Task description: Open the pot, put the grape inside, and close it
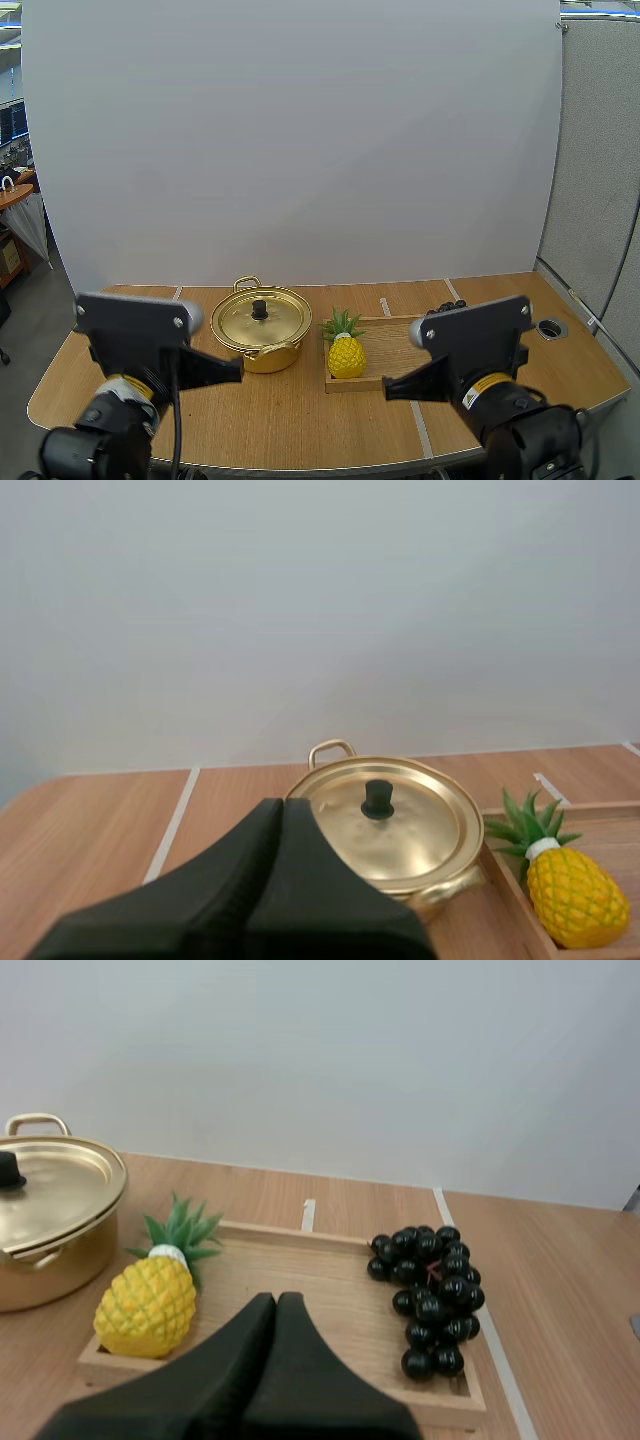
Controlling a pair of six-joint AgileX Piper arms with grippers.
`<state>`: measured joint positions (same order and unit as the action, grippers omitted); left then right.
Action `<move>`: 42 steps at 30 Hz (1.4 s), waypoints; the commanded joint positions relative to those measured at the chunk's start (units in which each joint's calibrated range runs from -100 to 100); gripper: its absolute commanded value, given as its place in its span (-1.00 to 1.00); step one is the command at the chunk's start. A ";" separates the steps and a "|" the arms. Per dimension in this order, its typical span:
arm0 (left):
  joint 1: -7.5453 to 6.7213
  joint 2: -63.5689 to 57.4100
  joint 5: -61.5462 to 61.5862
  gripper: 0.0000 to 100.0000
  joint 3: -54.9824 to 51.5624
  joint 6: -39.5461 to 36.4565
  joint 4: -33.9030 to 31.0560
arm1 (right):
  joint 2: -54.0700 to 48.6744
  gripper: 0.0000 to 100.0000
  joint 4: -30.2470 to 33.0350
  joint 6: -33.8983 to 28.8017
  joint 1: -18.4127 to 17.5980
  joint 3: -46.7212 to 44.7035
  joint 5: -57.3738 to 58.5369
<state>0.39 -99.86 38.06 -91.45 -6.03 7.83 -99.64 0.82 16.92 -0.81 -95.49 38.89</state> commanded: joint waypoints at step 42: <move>0.03 53.80 20.98 -0.77 41.77 19.04 13.43 | 39.40 -1.00 1.99 -0.23 0.21 39.51 32.10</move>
<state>0.39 -47.07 60.08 -50.38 12.72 19.84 -61.34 2.82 16.92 -0.81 -56.75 70.63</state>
